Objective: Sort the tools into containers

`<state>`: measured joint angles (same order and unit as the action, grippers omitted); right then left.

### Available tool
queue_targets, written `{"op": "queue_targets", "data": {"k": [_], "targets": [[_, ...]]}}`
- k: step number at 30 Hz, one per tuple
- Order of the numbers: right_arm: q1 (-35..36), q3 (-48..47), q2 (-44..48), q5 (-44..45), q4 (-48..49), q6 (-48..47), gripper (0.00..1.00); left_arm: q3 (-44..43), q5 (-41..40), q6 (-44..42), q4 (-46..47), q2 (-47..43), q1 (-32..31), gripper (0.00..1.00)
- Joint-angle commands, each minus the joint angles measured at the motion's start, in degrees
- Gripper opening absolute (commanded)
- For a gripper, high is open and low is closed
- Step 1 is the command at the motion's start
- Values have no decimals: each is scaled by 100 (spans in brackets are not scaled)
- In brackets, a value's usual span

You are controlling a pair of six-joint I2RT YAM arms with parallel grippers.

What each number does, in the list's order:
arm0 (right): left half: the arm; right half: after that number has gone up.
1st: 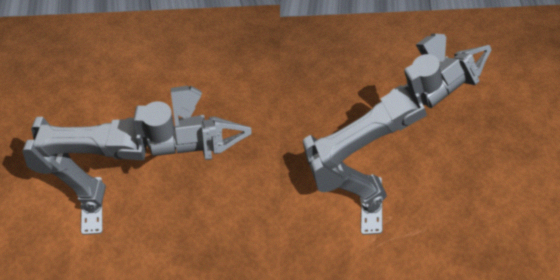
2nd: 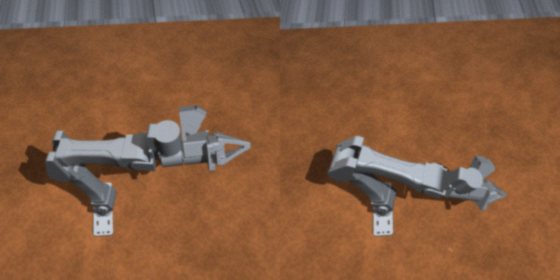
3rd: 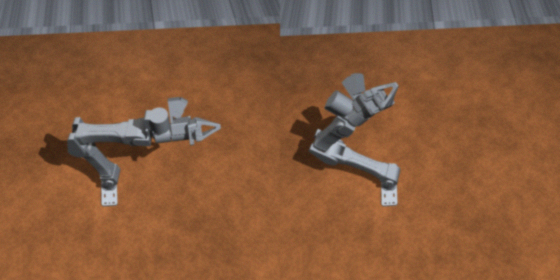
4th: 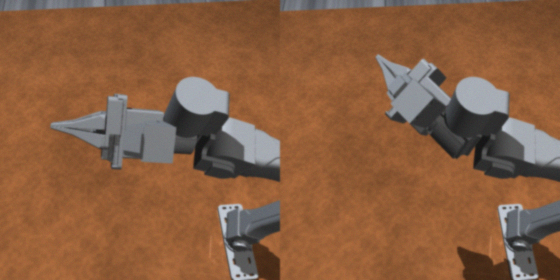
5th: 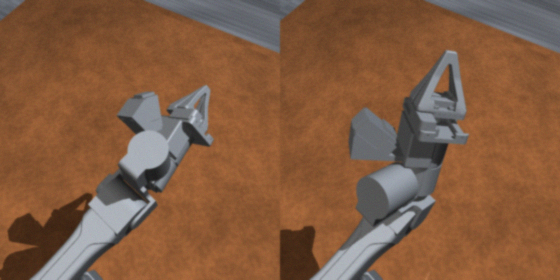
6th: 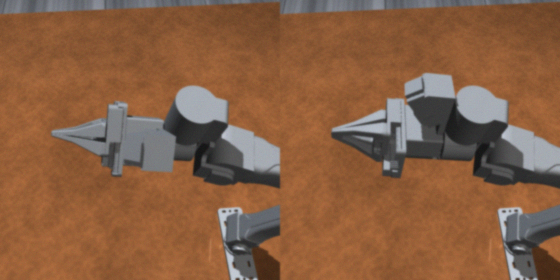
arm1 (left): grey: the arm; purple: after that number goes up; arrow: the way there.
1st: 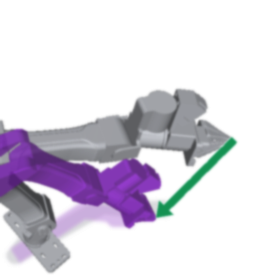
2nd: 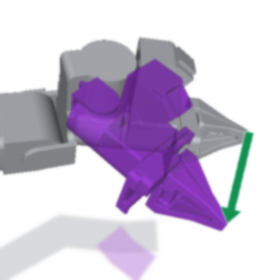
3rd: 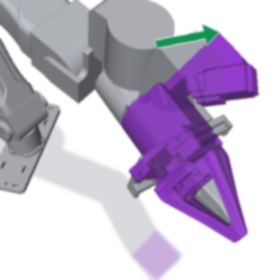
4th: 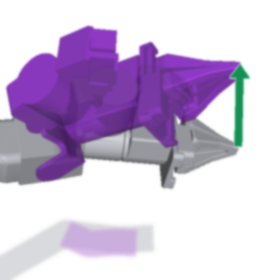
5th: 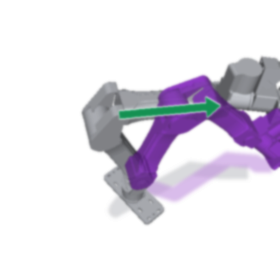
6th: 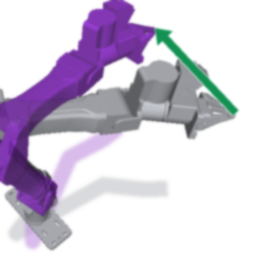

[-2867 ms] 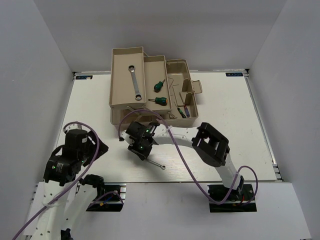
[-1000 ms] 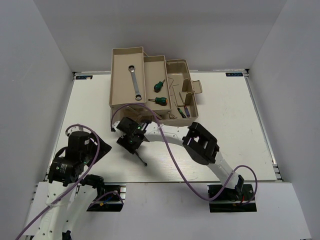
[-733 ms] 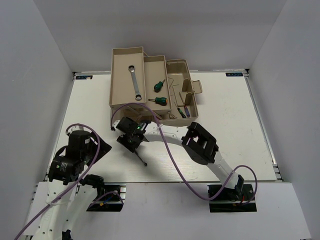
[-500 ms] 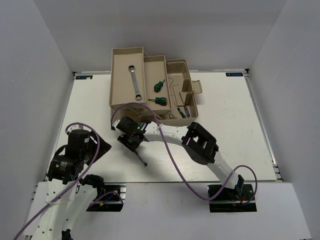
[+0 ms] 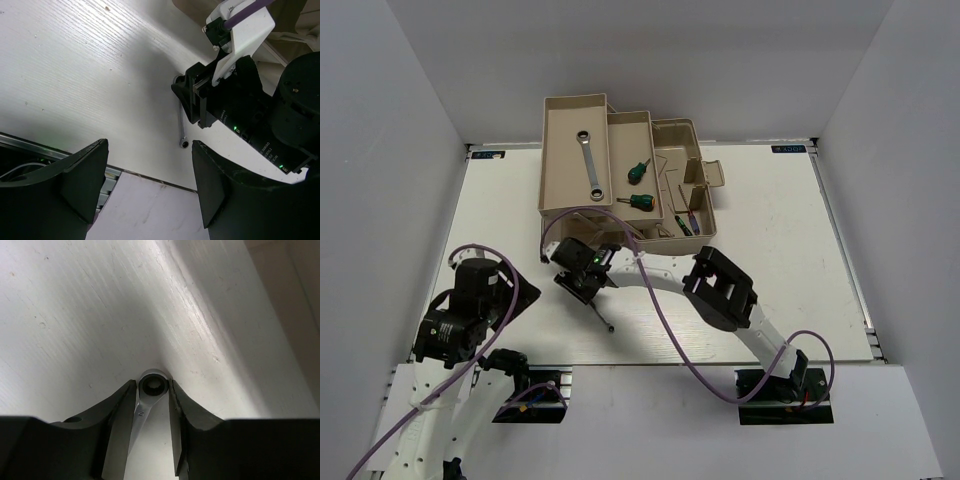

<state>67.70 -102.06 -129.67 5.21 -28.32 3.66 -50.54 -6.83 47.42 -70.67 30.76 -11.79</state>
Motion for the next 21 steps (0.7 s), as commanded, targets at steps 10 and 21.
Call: {"op": "queue_targets", "data": {"k": [10,21], "targets": [[191,388,-331,-47,-385,-102,20,-228,-143,-49,-236,-123,-16,78],[-81,1046,669,-1338,-201,-340,0,-175,-143,4,-236,-228,-16,78]]}}
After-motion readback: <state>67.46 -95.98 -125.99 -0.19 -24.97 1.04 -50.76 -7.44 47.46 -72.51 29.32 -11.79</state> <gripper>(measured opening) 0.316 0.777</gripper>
